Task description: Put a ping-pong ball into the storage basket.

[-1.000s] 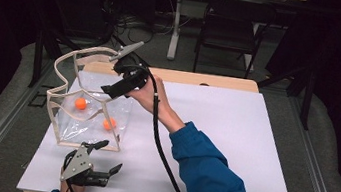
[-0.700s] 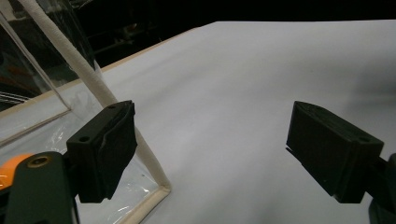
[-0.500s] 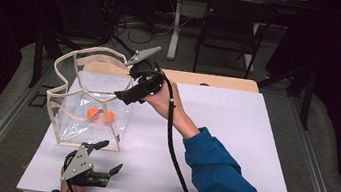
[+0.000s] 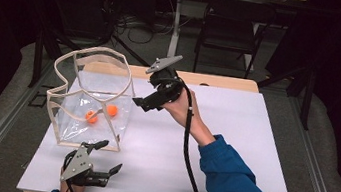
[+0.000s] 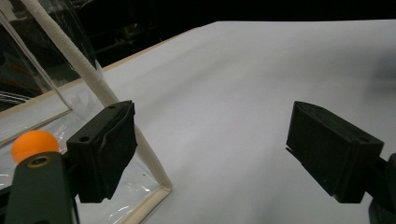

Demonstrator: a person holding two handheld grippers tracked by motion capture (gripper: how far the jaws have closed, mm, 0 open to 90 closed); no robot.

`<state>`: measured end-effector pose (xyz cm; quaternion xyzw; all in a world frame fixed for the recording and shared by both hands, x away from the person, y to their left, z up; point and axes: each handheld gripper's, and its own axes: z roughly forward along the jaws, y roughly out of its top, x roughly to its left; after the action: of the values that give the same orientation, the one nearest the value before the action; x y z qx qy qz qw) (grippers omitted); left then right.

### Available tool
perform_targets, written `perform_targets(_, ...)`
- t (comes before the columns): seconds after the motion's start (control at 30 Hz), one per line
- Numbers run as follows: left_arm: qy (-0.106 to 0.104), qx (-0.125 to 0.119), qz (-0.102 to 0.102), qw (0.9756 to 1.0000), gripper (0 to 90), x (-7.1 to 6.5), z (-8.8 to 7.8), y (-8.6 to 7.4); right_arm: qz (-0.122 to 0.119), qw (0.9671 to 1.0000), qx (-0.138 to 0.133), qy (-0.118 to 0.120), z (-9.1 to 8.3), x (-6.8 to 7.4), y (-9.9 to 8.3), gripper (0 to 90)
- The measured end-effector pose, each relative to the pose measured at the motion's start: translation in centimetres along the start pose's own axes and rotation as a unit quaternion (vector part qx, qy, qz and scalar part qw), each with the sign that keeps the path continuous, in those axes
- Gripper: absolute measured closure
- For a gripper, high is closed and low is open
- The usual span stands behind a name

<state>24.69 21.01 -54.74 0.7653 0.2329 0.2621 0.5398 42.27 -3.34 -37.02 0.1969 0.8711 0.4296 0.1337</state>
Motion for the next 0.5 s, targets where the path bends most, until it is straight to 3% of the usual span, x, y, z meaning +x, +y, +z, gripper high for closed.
perform_targets(0.5, 0.001, 0.003, 0.003, 1.0000, 15.9, -0.1, 0.1, 0.0, 0.012, 0.9997, 0.005, -0.018, -2.7, -0.4, -4.9, 0.0)
